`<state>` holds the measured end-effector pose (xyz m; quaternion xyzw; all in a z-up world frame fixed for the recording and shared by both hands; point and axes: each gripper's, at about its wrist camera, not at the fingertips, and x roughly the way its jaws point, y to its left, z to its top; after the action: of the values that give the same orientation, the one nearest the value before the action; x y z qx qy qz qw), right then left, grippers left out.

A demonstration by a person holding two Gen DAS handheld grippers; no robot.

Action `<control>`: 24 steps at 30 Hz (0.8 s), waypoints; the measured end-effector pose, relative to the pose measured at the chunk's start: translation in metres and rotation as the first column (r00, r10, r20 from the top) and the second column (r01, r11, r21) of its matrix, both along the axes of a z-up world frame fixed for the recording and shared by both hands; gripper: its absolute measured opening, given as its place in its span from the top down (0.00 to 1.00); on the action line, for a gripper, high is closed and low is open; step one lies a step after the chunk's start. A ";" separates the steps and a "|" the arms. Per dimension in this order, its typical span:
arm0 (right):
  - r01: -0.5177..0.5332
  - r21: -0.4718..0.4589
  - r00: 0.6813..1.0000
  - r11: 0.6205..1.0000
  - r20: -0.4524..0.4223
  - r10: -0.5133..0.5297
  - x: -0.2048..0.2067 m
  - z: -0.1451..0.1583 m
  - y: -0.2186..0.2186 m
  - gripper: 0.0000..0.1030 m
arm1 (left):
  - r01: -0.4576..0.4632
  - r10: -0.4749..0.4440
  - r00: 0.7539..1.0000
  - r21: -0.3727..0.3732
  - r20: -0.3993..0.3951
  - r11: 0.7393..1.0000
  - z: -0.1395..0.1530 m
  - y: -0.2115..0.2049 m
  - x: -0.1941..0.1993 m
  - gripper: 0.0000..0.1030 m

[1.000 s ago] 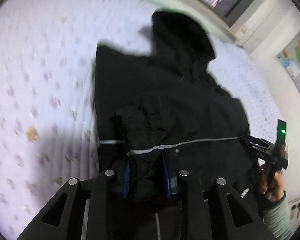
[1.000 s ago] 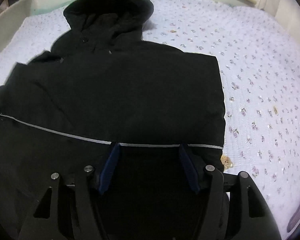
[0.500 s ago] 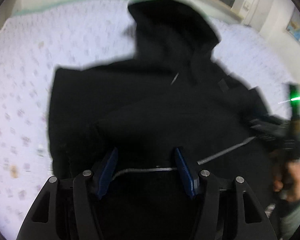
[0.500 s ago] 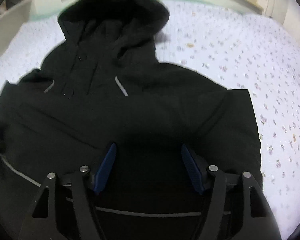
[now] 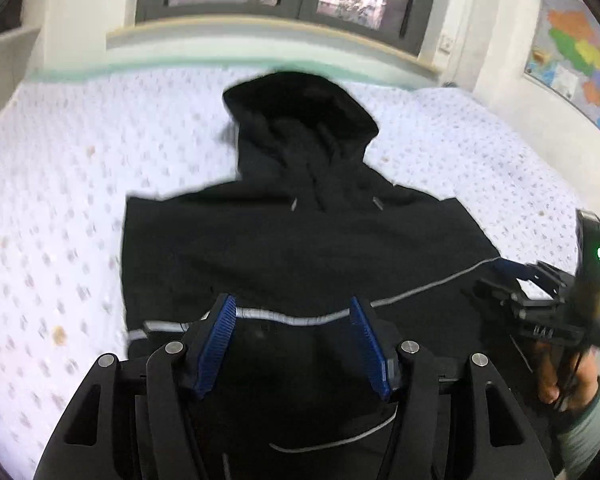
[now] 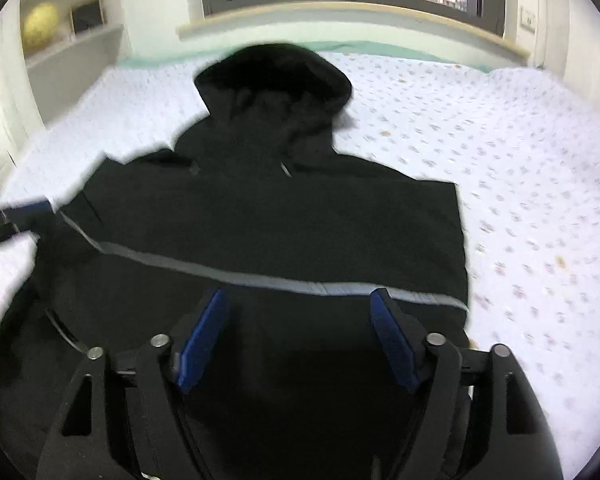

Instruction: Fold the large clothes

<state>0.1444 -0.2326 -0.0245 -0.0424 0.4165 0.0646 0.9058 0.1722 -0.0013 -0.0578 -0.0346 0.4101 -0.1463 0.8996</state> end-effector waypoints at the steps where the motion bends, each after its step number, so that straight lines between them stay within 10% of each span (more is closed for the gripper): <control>1: -0.004 -0.032 1.000 0.999 -0.026 0.003 0.002 -0.014 0.001 0.24 | -0.025 0.026 0.998 0.021 -0.065 0.999 -0.020 0.005 0.008 0.41; 4: -0.032 0.003 0.999 0.999 0.020 0.031 -0.008 -0.038 -0.006 0.23 | -0.053 0.054 0.994 0.013 -0.095 0.998 -0.070 0.002 0.020 0.41; 24: 0.026 -0.045 0.997 0.999 0.078 -0.022 -0.015 -0.033 -0.007 0.17 | -0.047 0.049 0.998 0.040 -0.029 0.998 -0.057 0.004 -0.006 0.41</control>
<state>0.1296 -0.2394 -0.0573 -0.0609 0.3829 0.0424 0.9208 0.1660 0.0031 -0.1147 -0.0288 0.4254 -0.1159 0.8971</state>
